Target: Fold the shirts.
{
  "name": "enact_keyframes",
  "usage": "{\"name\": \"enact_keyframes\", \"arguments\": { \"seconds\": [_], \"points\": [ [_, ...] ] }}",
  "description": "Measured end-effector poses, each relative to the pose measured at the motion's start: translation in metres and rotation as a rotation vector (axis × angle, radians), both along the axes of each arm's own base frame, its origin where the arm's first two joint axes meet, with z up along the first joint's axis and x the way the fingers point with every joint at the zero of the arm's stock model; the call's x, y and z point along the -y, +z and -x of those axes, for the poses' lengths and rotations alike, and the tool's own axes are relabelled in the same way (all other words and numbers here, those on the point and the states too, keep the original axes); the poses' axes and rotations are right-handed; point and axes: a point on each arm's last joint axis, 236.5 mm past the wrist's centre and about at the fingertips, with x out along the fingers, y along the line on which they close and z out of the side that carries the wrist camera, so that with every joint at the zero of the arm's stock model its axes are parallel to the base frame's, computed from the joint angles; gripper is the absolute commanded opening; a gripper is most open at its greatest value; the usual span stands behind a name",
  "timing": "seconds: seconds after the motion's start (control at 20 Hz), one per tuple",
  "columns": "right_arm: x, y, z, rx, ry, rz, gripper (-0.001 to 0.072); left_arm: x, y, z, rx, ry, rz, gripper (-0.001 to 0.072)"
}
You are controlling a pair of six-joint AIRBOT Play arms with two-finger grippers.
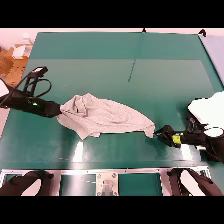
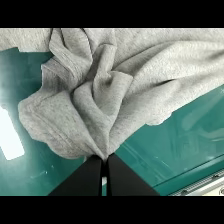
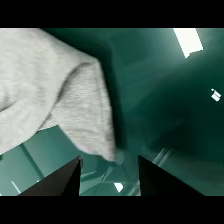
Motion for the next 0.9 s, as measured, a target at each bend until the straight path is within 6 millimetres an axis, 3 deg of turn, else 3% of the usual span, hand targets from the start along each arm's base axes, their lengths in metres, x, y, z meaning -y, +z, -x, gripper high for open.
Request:
{"name": "enact_keyframes", "arguments": {
  "seconds": [0.1,0.2,0.25,0.3,0.35,0.55,0.7,0.85,0.9],
  "points": [
    [-0.006,-0.005,-0.004,0.011,-0.013,-0.023,0.0385,0.000,0.001,-0.002,0.008,0.002,0.002,0.0026],
    [-0.011,-0.010,-0.011,0.025,-0.022,-0.036,0.0329,0.000,0.001,-0.003,0.014,0.003,0.003,0.0026],
    [-0.015,-0.013,-0.013,0.031,-0.020,-0.045,0.0262,0.000,0.001,-0.003,0.014,0.004,0.003,0.0026],
    [-0.018,-0.016,-0.015,0.035,-0.014,-0.048,0.0068,0.001,0.001,-0.004,0.016,0.004,0.004,0.0026],
    [-0.019,-0.018,-0.017,0.043,-0.010,-0.047,0.0011,0.001,0.001,-0.004,0.017,0.005,0.004,0.0026],
    [-0.021,-0.005,-0.035,0.102,0.046,-0.050,0.0008,-0.001,0.015,-0.010,0.053,0.003,-0.002,0.0025],
    [-0.018,0.059,-0.082,0.235,0.095,-0.094,0.0008,-0.006,0.072,-0.031,0.198,0.000,-0.023,0.0026],
    [-0.001,0.173,-0.137,0.449,0.146,-0.062,0.0008,-0.010,0.179,-0.049,0.464,0.013,-0.030,0.0026],
    [0.006,0.222,-0.152,0.542,0.158,-0.026,0.0008,-0.012,0.220,-0.050,0.566,0.025,-0.024,0.0026]
  ]
}}
